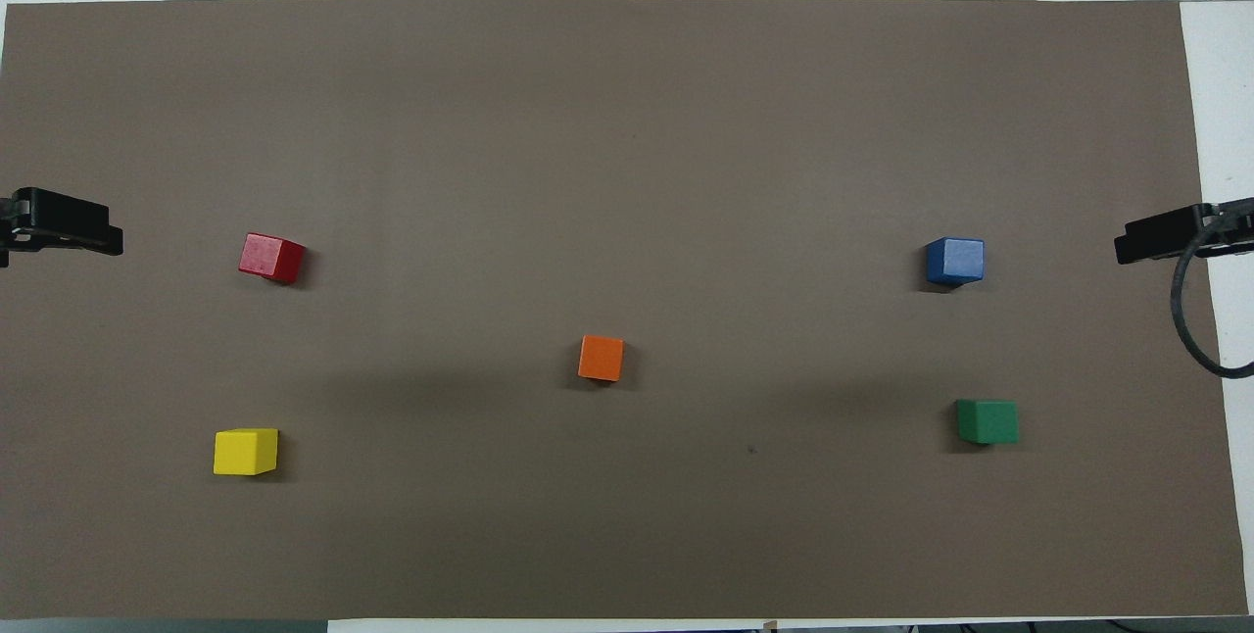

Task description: Transfer red block to right arm and stack on blue block

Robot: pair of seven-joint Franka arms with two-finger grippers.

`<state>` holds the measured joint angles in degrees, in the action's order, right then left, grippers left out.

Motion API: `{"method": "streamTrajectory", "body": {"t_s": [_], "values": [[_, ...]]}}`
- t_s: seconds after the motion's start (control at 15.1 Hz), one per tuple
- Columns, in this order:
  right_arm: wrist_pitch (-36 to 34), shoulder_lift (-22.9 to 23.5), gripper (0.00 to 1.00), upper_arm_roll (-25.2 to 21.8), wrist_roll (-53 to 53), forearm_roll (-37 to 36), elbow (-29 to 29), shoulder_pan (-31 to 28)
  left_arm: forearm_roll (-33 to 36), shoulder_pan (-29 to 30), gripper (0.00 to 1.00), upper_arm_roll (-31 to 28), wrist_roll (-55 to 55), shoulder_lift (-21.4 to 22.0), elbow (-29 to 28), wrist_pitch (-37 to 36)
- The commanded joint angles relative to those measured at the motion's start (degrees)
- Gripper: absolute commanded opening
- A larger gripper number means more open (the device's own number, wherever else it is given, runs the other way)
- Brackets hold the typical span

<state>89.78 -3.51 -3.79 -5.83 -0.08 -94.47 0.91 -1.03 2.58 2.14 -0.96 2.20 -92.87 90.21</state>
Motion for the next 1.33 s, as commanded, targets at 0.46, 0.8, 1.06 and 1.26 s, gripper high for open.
{"method": "streamTrajectory", "body": {"t_s": [0.46,0.8,1.06,1.26], "values": [[-1.0,-0.4,1.00,0.2,0.2,-0.8,0.0,-0.2,-0.8,0.8,1.00,0.2,-0.5,1.9,-4.9,4.9],[-0.9,-0.4,1.00,0.1,-3.4,-0.9,-0.4,-0.4,-0.8,0.8,1.00,0.3,-0.5,1.6,-14.1,18.0],[3.3,-4.7,1.00,0.1,-5.2,-0.2,-9.5,-0.4,0.9,-2.4,1.00,0.3,0.0,-6.0,-14.5,25.2],[10.1,-5.9,1.00,0.1,-5.2,4.3,-17.1,-1.3,3.5,-2.7,1.00,0.4,0.3,-11.2,-16.2,30.4]]}}
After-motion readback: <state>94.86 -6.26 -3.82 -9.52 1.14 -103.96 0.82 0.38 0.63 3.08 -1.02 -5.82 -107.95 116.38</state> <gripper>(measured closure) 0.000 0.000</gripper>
